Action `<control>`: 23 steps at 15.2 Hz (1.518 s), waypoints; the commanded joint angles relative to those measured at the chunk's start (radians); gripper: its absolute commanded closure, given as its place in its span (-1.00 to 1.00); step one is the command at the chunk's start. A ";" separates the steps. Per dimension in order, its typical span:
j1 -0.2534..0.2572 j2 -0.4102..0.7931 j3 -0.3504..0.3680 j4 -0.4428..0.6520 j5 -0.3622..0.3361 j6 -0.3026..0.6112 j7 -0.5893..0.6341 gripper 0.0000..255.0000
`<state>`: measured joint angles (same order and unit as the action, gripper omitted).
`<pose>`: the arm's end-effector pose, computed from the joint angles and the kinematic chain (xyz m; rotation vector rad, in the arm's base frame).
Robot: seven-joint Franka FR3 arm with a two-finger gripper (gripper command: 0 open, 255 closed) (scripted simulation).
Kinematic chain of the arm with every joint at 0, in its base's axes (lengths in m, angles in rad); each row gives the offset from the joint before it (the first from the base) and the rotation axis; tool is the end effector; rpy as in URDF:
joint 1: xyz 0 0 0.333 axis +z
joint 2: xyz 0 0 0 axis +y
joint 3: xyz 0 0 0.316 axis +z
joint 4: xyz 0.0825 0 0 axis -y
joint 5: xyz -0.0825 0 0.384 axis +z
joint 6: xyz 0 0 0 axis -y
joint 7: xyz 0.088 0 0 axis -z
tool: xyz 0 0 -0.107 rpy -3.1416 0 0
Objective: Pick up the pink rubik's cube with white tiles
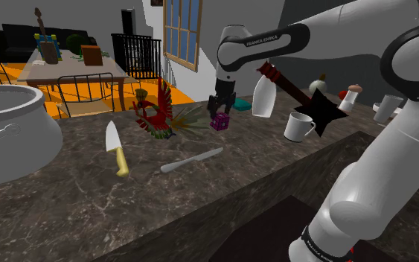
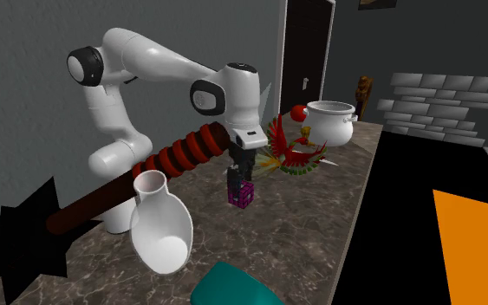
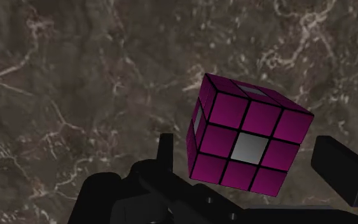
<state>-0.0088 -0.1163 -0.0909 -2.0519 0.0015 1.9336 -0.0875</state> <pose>0.5186 -0.0531 0.4891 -3.1294 0.0189 0.0021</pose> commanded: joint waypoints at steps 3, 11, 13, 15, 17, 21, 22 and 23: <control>-0.001 0.009 -0.001 -0.042 0.001 0.051 -0.003 -1.00; -0.001 0.010 -0.001 -0.040 0.001 0.050 -0.002 1.00; 0.000 0.010 -0.001 -0.040 0.001 0.050 -0.002 1.00; -0.001 0.006 -0.001 -0.032 0.001 0.038 -0.002 1.00; -0.001 0.001 -0.001 -0.011 0.000 0.011 -0.002 1.00; -0.001 -0.008 0.000 0.034 -0.001 -0.042 -0.001 1.00; -0.001 -0.010 0.000 0.045 -0.001 -0.055 0.000 1.00; 0.000 -0.012 0.000 0.057 -0.001 -0.068 0.000 1.00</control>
<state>-0.0096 -0.1260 -0.0917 -2.0096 0.0006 1.8821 -0.0886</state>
